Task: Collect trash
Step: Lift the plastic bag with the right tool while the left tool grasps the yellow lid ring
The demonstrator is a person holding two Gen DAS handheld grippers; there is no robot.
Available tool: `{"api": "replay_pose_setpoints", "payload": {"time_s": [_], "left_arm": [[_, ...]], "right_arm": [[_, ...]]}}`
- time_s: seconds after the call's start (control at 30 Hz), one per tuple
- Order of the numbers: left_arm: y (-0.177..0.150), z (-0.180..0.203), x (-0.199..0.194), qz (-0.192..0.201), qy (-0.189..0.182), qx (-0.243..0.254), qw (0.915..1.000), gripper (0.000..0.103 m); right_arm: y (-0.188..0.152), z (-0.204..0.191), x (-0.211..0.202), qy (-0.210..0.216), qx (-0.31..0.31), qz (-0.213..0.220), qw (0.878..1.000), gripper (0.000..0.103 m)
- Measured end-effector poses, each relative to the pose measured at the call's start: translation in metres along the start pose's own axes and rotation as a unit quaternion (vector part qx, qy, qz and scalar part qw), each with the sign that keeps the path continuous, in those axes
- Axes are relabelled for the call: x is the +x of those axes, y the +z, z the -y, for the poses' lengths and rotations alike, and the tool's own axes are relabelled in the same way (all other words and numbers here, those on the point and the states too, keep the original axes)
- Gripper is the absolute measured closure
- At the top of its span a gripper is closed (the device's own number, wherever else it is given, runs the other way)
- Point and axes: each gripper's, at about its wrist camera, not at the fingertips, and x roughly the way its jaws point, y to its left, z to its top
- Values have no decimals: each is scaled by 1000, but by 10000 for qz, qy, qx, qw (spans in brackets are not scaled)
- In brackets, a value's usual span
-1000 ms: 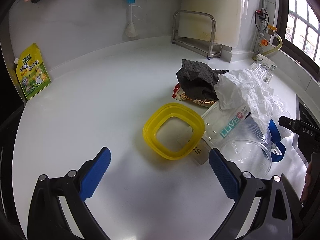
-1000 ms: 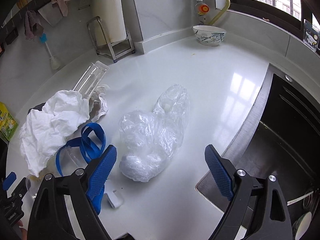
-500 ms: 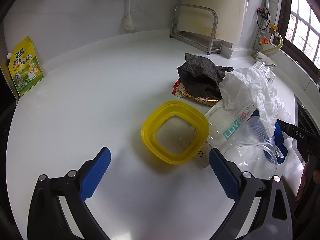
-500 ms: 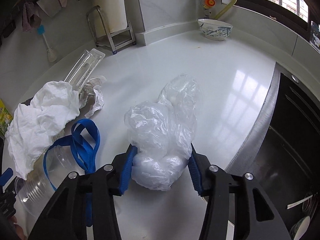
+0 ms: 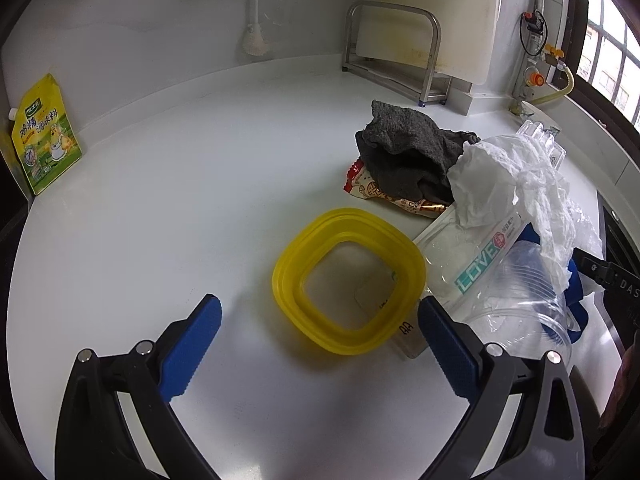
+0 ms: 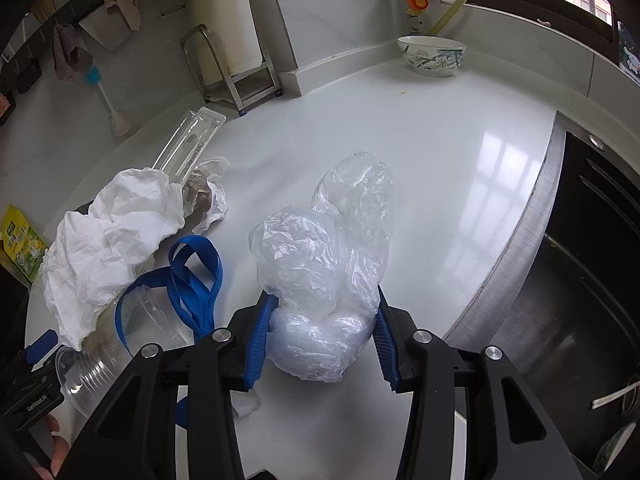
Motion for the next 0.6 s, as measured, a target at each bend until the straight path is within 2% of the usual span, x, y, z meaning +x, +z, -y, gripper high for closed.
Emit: {"api": "replay_pose_setpoints", "payload": {"time_s": [0.3, 0.47, 0.5, 0.53, 0.57, 0.6], "left_arm": [[9, -7, 18, -272, -116, -256, 9992, 6], [13, -6, 18, -228, -211, -256, 9992, 9], [13, -7, 16, -185, -250, -271, 9991, 14], [13, -8, 15, -158, -292, -283, 9990, 24], [12, -8, 14, -169, -331, -288, 9989, 27], [11, -9, 13, -163, -342, -296, 9988, 27]], "right_arm": [[2, -2, -8, 65, 6, 57, 10000, 59], [-1, -3, -11, 50, -37, 74, 10000, 59], [-2, -4, -12, 48, -50, 79, 9999, 59], [-3, -4, -13, 48, -60, 83, 9999, 59], [-4, -5, -13, 51, -65, 83, 9999, 59], [-5, -5, -14, 51, -74, 82, 9999, 59]]}}
